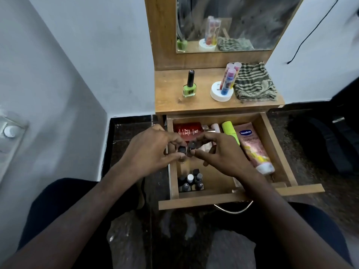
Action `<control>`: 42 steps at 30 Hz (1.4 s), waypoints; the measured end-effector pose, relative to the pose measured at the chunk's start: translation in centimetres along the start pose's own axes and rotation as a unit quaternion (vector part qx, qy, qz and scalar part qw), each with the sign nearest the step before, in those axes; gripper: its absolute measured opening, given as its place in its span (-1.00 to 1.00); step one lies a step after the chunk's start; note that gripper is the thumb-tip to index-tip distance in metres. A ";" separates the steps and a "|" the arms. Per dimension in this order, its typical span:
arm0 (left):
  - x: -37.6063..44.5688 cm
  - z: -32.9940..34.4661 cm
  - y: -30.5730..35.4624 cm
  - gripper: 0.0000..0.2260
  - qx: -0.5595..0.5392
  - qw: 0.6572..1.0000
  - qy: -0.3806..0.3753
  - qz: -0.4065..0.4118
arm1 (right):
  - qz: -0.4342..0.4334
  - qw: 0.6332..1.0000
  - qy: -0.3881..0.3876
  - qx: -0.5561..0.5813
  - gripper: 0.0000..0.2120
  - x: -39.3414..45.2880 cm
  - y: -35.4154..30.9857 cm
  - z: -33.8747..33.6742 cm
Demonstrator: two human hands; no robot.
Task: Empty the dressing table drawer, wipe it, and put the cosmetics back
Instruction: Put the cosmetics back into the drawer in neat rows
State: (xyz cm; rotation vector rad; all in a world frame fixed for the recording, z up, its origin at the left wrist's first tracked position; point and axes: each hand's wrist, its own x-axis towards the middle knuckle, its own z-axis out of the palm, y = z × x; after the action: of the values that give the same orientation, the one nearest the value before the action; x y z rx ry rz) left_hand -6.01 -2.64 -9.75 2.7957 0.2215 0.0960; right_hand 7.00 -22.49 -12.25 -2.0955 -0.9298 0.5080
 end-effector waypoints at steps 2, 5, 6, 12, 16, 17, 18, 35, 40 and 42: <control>-0.1 0.3 0.0 -0.66 -0.002 1.000 -0.012 0.005 | -0.020 0.999 -0.024 -0.036 -0.85 0.0 0.5 0.3; -0.3 0.7 0.0 -0.67 0.022 0.999 -0.037 0.025 | -0.010 0.996 -0.067 -0.051 -0.84 0.0 0.9 0.4; -0.2 0.8 -0.1 -0.66 0.026 0.998 -0.041 0.029 | -0.011 0.995 -0.088 -0.047 -0.84 0.0 0.8 0.4; 0.1 0.9 -0.5 -0.54 0.051 0.995 -0.053 0.064 | -0.022 0.986 -0.153 -0.061 -0.82 0.4 0.5 0.3; 0.1 0.9 -0.5 -0.50 0.059 0.992 -0.080 0.083 | -0.025 0.980 -0.192 -0.048 -0.81 0.7 0.8 0.1; 0.1 0.8 -0.4 -0.48 0.063 0.991 -0.085 0.087 | -0.027 0.979 -0.199 -0.038 -0.82 0.7 0.8 0.0; 0.1 0.7 -0.4 -0.46 0.069 0.989 -0.089 0.093 | -0.028 0.978 -0.206 -0.030 -0.84 0.7 0.9 -0.1; 0.8 1.4 0.0 -0.32 0.152 0.976 -0.091 0.130 | -0.004 0.979 -0.200 -0.050 -0.74 0.6 1.1 -0.6; 1.0 1.7 -1.7 -0.49 0.026 0.996 0.003 0.090 | -0.027 0.998 0.045 -0.044 -0.85 0.9 0.9 -0.7; 1.4 2.1 -2.2 -0.60 -0.042 0.995 0.075 0.055 | -0.043 0.987 0.140 -0.068 -0.88 1.1 0.3 -0.6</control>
State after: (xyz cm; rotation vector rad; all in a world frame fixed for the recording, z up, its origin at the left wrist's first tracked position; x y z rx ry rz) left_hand -4.75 -1.00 -12.42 2.7165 0.0976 0.3338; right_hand 8.25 -22.13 -12.17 -2.1662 -0.9047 0.1018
